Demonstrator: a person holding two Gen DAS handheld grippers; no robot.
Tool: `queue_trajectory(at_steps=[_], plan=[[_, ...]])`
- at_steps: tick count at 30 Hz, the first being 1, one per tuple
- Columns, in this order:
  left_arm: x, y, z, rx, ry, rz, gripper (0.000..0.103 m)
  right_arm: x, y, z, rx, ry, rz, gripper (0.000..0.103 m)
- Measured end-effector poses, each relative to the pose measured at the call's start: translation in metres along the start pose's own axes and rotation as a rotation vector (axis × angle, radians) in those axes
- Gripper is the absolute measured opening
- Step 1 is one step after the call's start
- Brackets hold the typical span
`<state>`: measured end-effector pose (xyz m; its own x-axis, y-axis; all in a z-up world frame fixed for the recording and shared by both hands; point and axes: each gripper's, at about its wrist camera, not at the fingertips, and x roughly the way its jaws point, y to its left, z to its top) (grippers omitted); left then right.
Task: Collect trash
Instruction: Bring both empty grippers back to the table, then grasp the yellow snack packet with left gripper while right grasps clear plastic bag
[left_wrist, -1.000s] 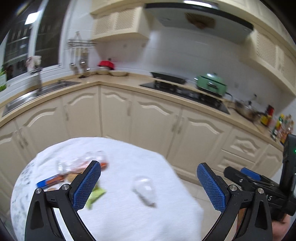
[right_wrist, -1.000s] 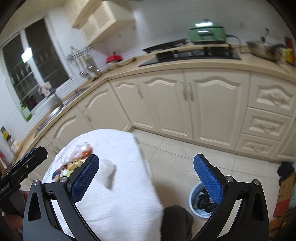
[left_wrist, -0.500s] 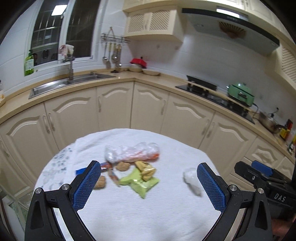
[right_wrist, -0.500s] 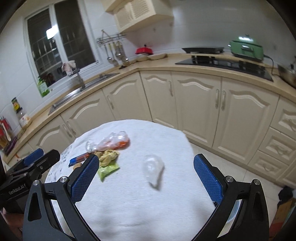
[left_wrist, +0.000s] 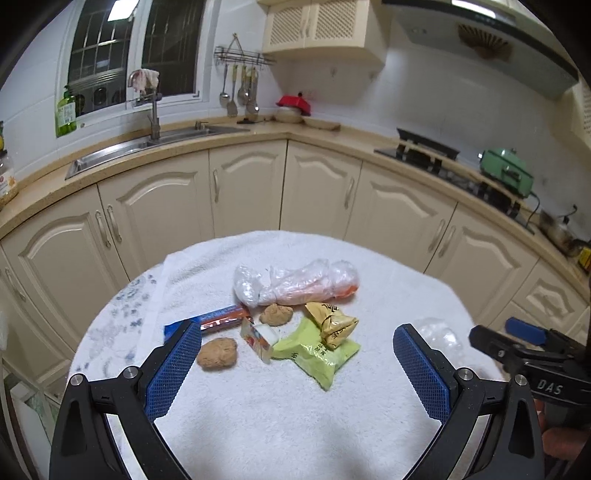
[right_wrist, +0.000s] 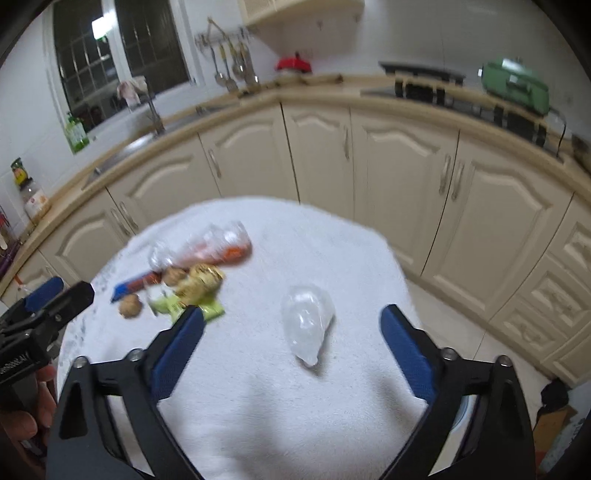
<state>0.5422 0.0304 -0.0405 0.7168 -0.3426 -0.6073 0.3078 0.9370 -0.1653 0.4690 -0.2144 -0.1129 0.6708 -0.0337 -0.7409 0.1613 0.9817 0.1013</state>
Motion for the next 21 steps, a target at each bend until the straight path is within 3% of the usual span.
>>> queue_trajectory(at_steps=[8,14,17,21], plan=[[0.08,-0.03,0.012,0.094,0.085,0.018,0.102,0.044,-0.016,-0.007,0.007,0.063,0.025,0.086],[0.152,-0.043,0.023,0.161,0.162,0.035,0.1,0.075,-0.021,-0.007,0.005,0.125,0.036,0.064],[0.186,-0.049,0.031,0.195,0.197,0.038,0.089,0.087,-0.022,-0.011,0.003,0.153,0.042,0.048],[0.223,-0.048,0.037,0.158,0.252,-0.013,0.046,0.091,-0.023,-0.016,-0.006,0.146,0.059,0.045]])
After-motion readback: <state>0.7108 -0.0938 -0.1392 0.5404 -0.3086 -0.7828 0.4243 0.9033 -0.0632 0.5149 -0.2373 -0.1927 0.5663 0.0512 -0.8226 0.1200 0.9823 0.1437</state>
